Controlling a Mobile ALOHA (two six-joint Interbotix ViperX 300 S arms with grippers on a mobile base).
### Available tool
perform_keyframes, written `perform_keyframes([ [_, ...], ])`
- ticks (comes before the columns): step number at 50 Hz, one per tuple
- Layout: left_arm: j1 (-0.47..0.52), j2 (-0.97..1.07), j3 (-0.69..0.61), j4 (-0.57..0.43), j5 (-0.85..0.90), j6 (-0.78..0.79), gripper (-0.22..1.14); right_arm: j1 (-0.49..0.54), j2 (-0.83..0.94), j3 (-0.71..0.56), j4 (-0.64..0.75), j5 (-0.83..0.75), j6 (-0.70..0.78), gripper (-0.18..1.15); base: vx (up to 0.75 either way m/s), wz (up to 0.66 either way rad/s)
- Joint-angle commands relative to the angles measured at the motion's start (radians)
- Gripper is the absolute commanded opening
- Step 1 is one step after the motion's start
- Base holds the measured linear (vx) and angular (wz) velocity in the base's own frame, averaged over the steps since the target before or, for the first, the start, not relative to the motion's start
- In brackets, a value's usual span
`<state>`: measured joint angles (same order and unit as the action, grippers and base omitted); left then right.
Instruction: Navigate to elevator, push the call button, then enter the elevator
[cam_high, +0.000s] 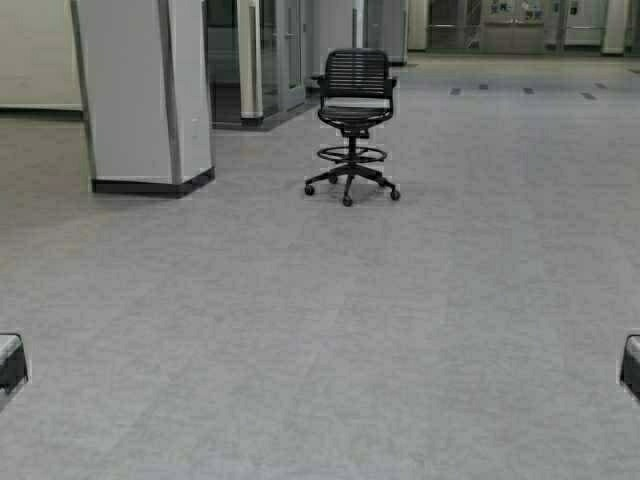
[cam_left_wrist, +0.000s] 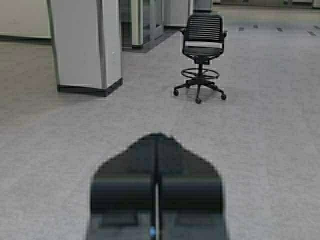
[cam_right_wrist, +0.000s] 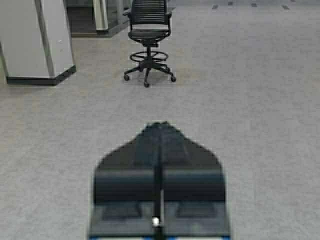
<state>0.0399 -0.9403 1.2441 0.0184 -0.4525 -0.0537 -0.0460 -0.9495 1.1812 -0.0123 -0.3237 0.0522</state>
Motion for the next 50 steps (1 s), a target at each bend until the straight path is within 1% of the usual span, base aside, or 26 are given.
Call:
perform_keyframes([
  [1, 0.0, 0.005, -0.014, 0.002, -0.008, -0.002, 0.03, 0.0, 0.005, -0.02, -0.002, -0.009, -0.003, 0.05, 0.73, 0.14],
  [34, 0.0, -0.005, -0.02, 0.002, -0.008, -0.009, 0.03, -0.002, -0.02, -0.025, -0.002, -0.011, 0.0, 0.05, 0.72, 0.26],
  [50, 0.0, 0.002, -0.008, 0.002, -0.008, -0.011, 0.03, 0.0, -0.02, -0.02, -0.002, -0.009, -0.002, 0.05, 0.75, 0.14],
])
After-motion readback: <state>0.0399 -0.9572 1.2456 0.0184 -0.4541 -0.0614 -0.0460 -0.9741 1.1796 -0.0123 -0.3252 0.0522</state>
